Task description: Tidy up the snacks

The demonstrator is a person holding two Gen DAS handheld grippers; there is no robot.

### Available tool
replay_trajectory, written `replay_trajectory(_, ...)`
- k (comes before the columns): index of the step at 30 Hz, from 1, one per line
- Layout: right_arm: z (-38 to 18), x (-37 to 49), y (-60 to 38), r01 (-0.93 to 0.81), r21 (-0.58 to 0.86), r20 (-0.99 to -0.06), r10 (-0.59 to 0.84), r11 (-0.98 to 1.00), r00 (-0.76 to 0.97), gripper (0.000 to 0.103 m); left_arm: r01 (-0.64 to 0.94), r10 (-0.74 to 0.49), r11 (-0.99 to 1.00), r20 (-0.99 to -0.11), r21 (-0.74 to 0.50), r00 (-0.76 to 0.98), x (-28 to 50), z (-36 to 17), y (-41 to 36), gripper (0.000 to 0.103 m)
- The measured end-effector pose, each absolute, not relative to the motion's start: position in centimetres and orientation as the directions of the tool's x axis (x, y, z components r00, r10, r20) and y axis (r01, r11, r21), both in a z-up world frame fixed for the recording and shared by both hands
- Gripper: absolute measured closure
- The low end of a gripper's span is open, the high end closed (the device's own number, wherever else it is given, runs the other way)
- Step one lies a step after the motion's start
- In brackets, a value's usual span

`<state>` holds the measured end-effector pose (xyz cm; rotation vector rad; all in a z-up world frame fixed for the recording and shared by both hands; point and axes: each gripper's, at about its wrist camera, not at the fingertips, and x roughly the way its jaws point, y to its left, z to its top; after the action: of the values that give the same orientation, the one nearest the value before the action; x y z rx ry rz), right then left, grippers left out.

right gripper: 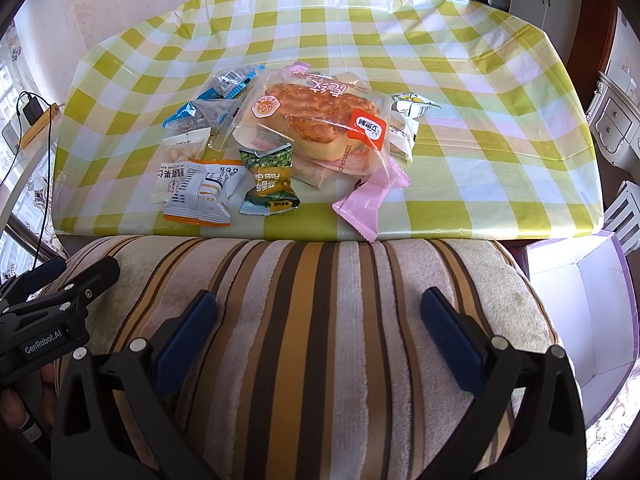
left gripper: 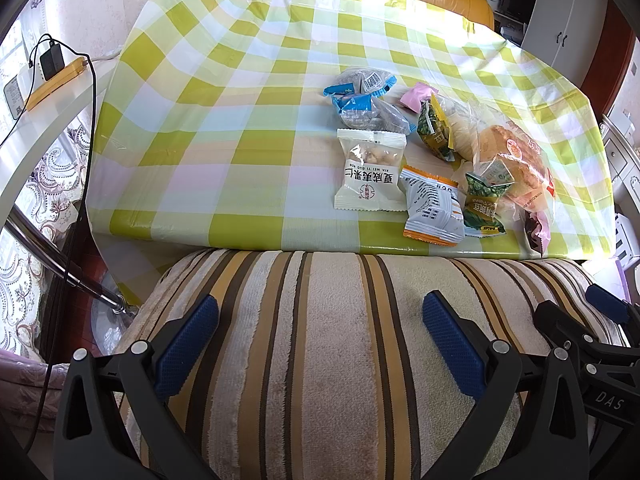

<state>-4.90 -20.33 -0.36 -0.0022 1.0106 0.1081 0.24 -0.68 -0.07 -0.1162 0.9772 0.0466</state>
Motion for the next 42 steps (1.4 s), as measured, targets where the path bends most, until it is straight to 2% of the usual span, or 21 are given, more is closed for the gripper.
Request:
replay_trajectory(35, -0.2, -4.9, -20.2, -0.092, 0.047, -0.847, 0.088, 0.995, 0.524, 0.001, -0.092, -0.013, 0.993, -0.830, -0.077, 0.558, 0.2, -0.1, -0.7, 0.004)
replay_trajectory(42, 0.0, -3.8, -21.0, -0.149, 0.096, -0.876, 0.155, 0.984, 0.457, 0.001, -0.060, -0.029, 0.995, -0.824, -0.076, 0.566, 0.7, 0.0, -1.2, 0.007)
